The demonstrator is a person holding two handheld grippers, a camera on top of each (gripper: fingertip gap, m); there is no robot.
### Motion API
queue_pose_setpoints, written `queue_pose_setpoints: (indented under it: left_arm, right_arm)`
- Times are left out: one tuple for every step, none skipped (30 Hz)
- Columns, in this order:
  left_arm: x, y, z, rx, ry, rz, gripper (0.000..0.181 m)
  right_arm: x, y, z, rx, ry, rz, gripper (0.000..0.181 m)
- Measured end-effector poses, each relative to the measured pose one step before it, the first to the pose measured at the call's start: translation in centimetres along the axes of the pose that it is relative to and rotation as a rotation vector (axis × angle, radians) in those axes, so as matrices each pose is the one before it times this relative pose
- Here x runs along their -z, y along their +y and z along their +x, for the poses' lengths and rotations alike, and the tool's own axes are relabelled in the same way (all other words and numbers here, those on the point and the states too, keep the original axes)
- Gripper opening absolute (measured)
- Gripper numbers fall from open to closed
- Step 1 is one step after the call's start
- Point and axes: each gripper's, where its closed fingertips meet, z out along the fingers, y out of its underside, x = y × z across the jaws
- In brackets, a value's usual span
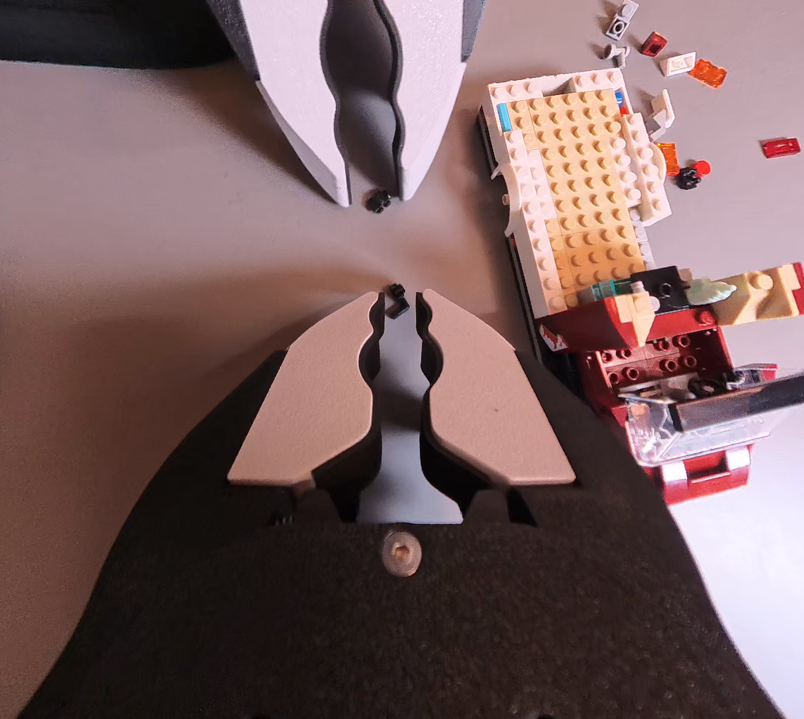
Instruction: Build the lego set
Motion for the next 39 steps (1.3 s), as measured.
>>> queue_pose_setpoints:
  left_arm:
    - [0.076,0.122,-0.167,0.0172,0.0043,0.0064,0.022]
    - [0.043,0.071,-0.010,0.0130,0.0107,0.0050,0.021]
    - [0.016,0.035,-0.016,-0.0003,0.0024,0.0046,0.020]
    - [0.019,0.034,0.054,-0.0050,0.0029,0.0006,0.019]
    - [0.011,0.018,0.092,-0.0013,0.0054,-0.0008,0.016]
    - [-0.022,-0.022,0.124,0.0012,0.0060,-0.0001,0.014]
    - [-0.040,-0.027,0.158,-0.0010,0.0060,0.0007,0.013]
    - [-0.038,-0.034,0.121,-0.0029,0.0020,0.0001,0.011]
    - [-0.026,-0.011,0.142,-0.0024,0.0033,-0.0016,0.010]
    - [-0.018,0.000,0.084,-0.0021,0.0010,-0.0024,0.009]
    - [-0.001,-0.003,0.016,-0.0015,-0.0032,-0.0016,0.010]
    - [-0.001,-0.013,0.046,0.0001,0.0005,-0.0002,0.010]
    - [0.027,-0.061,0.110,0.0002,0.0049,0.0037,0.010]
    - [0.058,-0.087,0.075,0.0010,0.0045,0.0058,0.010]
    - [0.041,-0.033,-0.092,0.0020,-0.0048,0.0028,0.010]
    - [0.013,0.021,-0.289,0.0010,-0.0152,-0.0003,0.012]
    - [-0.030,0.047,-0.257,0.0011,-0.0124,-0.0025,0.013]
    - [-0.064,0.004,-0.043,0.0011,0.0010,-0.0004,0.014]
    - [-0.058,-0.063,0.142,0.0005,0.0086,0.0031,0.013]
    - [-0.080,0.011,0.206,-0.0035,0.0084,-0.0029,0.012]
    - [-0.075,0.015,0.157,-0.0069,0.0034,-0.0023,0.010]
    - [-0.044,-0.019,0.130,-0.0032,0.0022,-0.0012,0.007]
    - [-0.035,-0.035,0.101,0.0019,0.0016,0.0002,0.007]
    - [-0.045,-0.037,0.137,0.0015,0.0038,0.0015,0.007]
    - [-0.030,-0.035,0.152,-0.0012,0.0040,0.0018,0.008]
    - [-0.006,-0.020,-0.029,-0.0020,-0.0073,0.0008,0.010]
    - [0.021,0.023,-0.088,0.0006,-0.0073,-0.0001,0.011]
    - [0.041,0.032,-0.009,0.0048,0.0008,0.0016,0.011]
    - [0.012,0.021,-0.022,0.0061,0.0008,0.0030,0.011]
    - [0.011,0.008,0.001,0.0039,0.0008,0.0028,0.012]
    - [-0.015,-0.012,0.044,0.0018,0.0016,0.0020,0.012]
    - [-0.015,-0.010,0.040,-0.0011,0.0000,-0.0004,0.012]
    - [-0.023,-0.012,0.022,-0.0030,-0.0018,-0.0015,0.012]
    - [-0.023,-0.008,0.093,-0.0029,0.0021,-0.0018,0.012]
    - [-0.007,-0.006,0.092,-0.0033,0.0029,-0.0019,0.012]
    - [0.006,0.027,0.034,-0.0038,-0.0013,-0.0028,0.012]
    - [0.038,0.043,0.060,-0.0040,0.0012,-0.0024,0.012]
    - [0.028,0.036,0.086,-0.0034,0.0044,-0.0007,0.012]
    - [0.012,0.008,-0.027,-0.0027,-0.0016,0.0010,0.012]
  right_arm:
    - [-0.058,-0.037,0.005,0.0007,-0.0013,-0.0028,0.013]
    - [-0.032,-0.014,-0.001,0.0010,0.0004,-0.0019,0.013]
    - [-0.013,0.004,0.020,0.0002,0.0018,-0.0009,0.013]
    - [0.005,0.003,0.009,-0.0009,0.0018,0.0004,0.013]
    - [0.008,0.004,0.002,-0.0017,0.0015,0.0009,0.013]
    - [0.002,0.000,0.006,-0.0015,0.0011,0.0006,0.013]
    - [0.003,0.006,0.003,-0.0004,0.0005,-0.0005,0.013]
    - [-0.009,0.011,-0.003,0.0008,-0.0003,-0.0015,0.013]
    - [0.010,0.020,-0.015,0.0018,-0.0013,-0.0020,0.013]
    - [-0.002,0.020,-0.039,0.0022,-0.0024,-0.0020,0.013]
    - [0.017,0.027,-0.052,0.0019,-0.0036,-0.0019,0.013]
    - [0.010,0.022,-0.055,0.0017,-0.0050,-0.0023,0.013]
    - [0.014,0.025,-0.058,0.0013,-0.0051,-0.0019,0.013]
    - [0.016,0.012,-0.041,0.0007,-0.0051,-0.0016,0.013]
    - [0.009,0.006,-0.024,0.0007,-0.0051,-0.0019,0.012]
    - [-0.010,0.007,-0.010,0.0015,-0.0056,-0.0034,0.012]
    - [-0.024,0.012,-0.011,0.0023,-0.0056,-0.0051,0.011]
    - [-0.043,0.011,0.011,0.0021,-0.0056,-0.0066,0.010]
    - [-0.038,0.021,0.021,0.0020,-0.0057,-0.0074,0.010]
    - [-0.039,-0.004,0.026,0.0013,-0.0049,-0.0060,0.009]
    - [-0.042,0.005,0.037,0.0001,-0.0053,-0.0053,0.009]
    - [-0.043,0.006,-0.004,-0.0004,-0.0071,-0.0065,0.009]
    - [-0.030,0.024,-0.007,-0.0008,-0.0081,-0.0074,0.009]
    - [-0.038,-0.009,0.012,-0.0009,-0.0057,-0.0065,0.009]
    - [-0.052,0.004,0.028,-0.0001,-0.0033,-0.0064,0.009]
    - [-0.042,0.016,0.006,0.0006,-0.0032,-0.0065,0.009]
    - [-0.039,0.017,-0.008,0.0007,-0.0029,-0.0065,0.009]
    - [-0.030,0.010,-0.001,0.0003,-0.0008,-0.0056,0.009]
    - [-0.037,0.013,0.005,0.0007,0.0009,-0.0046,0.009]
    - [-0.025,0.010,0.003,0.0015,0.0017,-0.0041,0.009]
    - [-0.021,0.015,-0.008,0.0016,0.0015,-0.0038,0.009]
    - [-0.021,0.012,-0.008,0.0012,0.0008,-0.0030,0.009]
    - [-0.005,0.016,-0.008,0.0008,0.0008,-0.0025,0.009]
    - [-0.011,0.007,-0.002,0.0006,0.0006,-0.0019,0.009]
    - [-0.011,0.003,-0.008,0.0002,0.0010,-0.0009,0.009]
    - [0.001,0.001,0.007,-0.0002,0.0014,0.0000,0.009]
    - [-0.006,0.007,-0.003,-0.0005,0.0015,0.0007,0.009]
    - [0.005,0.004,0.004,-0.0003,0.0018,0.0011,0.009]
    - [0.013,-0.003,-0.002,-0.0001,0.0019,0.0013,0.009]
